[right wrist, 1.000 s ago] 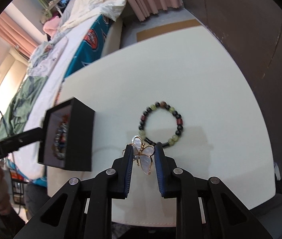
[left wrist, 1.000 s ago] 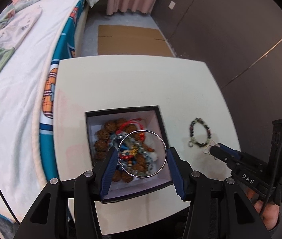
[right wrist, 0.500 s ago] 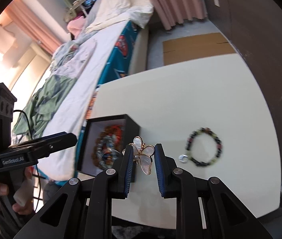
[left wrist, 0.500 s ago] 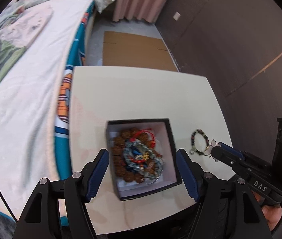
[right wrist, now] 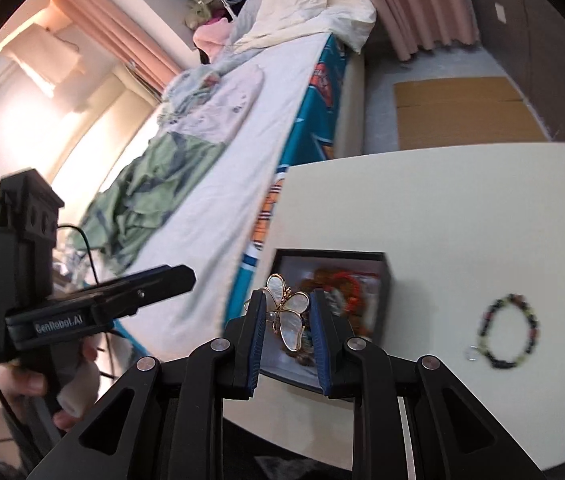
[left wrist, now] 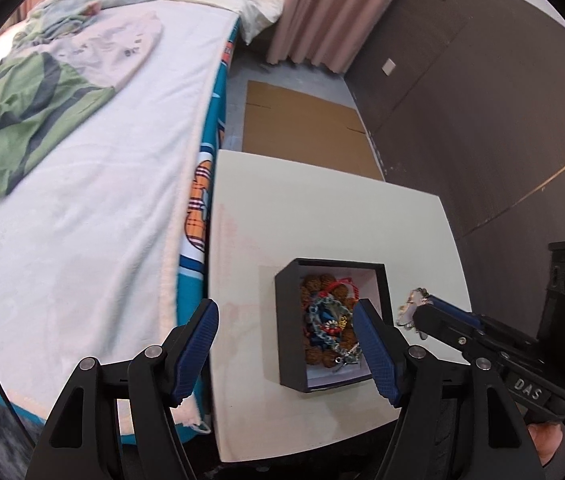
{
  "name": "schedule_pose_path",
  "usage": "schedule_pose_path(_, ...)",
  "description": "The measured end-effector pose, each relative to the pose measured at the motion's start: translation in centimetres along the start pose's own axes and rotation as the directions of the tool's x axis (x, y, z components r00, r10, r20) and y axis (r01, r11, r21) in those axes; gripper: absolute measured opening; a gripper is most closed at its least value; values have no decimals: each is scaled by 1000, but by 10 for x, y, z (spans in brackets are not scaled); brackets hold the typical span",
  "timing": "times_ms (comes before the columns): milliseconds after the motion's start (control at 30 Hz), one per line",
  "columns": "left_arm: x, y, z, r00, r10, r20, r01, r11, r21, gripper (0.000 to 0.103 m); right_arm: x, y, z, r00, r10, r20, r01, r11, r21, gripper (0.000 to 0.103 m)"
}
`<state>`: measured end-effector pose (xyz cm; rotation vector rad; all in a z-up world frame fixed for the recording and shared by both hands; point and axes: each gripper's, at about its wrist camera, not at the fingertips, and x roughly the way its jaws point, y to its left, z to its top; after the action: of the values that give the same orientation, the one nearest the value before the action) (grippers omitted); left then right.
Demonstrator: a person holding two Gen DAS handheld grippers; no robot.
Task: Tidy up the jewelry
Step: 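Carry the butterfly charm over the box and open the right gripper, then reach the left gripper to the small silver ring and close on it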
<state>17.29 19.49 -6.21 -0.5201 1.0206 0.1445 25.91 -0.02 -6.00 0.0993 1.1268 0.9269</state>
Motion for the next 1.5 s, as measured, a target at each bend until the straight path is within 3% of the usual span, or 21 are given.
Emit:
schedule_pose_path(67, -2, 1, 0, 1000, -5, 4, 5, 1000, -7, 70, 6, -8, 1, 1000, 3, -24, -2, 999, 49, 55)
schedule_pose_path(100, -2, 0, 0, 1000, -11, 4, 11, 1000, -4, 70, 4, -12, -1, 1000, -2, -12, 3, 998, 66, 56)
schedule_pose_path(300, 6, -17, -1, 999, -33, -10, 33, 999, 33, 70, -21, -42, -11, 999, -43, 22, 40, 991, 126, 57)
schedule_pose_path(500, 21, -47, -2, 998, -58, -39, 61, 994, 87, 70, -54, -78, -20, 992, -105, 63, 91, 975, 201, 65)
schedule_pose_path(933, 55, -130, -8, 990, -93, -110, 118, 963, 243, 70, -103, -140, -43, 976, -195, 100, 154, 935, 318, 67)
schedule_pose_path(1067, 70, -155, -15, 987, -70, -145, 113, 943, 313, 69, -117, -151, -52, 965, -235, 119, 187, 929, 319, 67)
schedule_pose_path(1133, 79, -168, -22, 986, -34, -161, 92, 924, 371, 61, -122, -157, -56, 963, -241, 120, 189, 923, 334, 67)
schedule_pose_path(1267, 94, -185, -33, 981, 4, -195, 86, 890, 449, 58, -129, -170, -63, 960, -250, 122, 193, 915, 355, 67)
schedule_pose_path(1500, 126, -194, -47, 967, 81, -240, 54, 859, 508, 46, -133, -184, -72, 960, -250, 127, 187, 908, 374, 67)
